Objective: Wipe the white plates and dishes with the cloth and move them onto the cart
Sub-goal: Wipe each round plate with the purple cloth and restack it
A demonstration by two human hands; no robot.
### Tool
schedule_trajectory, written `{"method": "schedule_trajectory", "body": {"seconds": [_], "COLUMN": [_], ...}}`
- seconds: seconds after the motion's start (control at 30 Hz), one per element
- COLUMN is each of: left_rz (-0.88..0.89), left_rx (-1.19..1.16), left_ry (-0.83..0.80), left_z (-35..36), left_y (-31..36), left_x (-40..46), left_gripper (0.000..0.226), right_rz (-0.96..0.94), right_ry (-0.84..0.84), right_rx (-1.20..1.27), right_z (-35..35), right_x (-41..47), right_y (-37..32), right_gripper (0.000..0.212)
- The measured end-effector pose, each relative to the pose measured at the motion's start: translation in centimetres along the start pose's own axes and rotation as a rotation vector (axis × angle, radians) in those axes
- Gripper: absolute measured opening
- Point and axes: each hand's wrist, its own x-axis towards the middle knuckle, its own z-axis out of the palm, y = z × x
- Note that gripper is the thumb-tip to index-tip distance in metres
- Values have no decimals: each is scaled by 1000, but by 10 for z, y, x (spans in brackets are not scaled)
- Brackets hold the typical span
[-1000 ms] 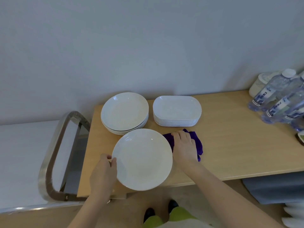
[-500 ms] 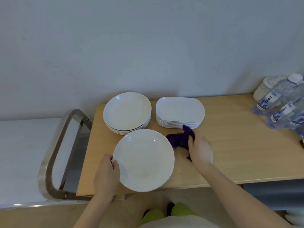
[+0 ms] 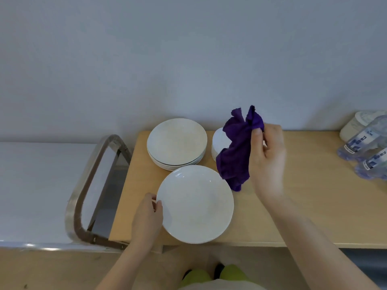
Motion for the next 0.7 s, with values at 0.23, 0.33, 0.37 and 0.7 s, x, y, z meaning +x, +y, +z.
{"method": "schedule_trajectory", "body": {"seconds": [0.23,0.33,0.37,0.7], "left_rz": [-36,-15,-5,11], "left_rx": [-56,-97,-110,-120], "left_ry": [2,-2,-2,24], "left_z": [-2,-4,-5,-3], "left_y": [1,0,-1,0], "left_x": [1,1,1,-2], "left_gripper": [7,4,3,9], "right_rz": [-15,33,37,136], "right_ry": [-420,-566,-613,-854], "right_rx": [-39,-150,-221,-846], "right_z": [52,69,74,90], "right_x": [-48,-78,-86,-131], "right_y": [-1,15,20,66], "right_gripper": [22,27,30,59]}}
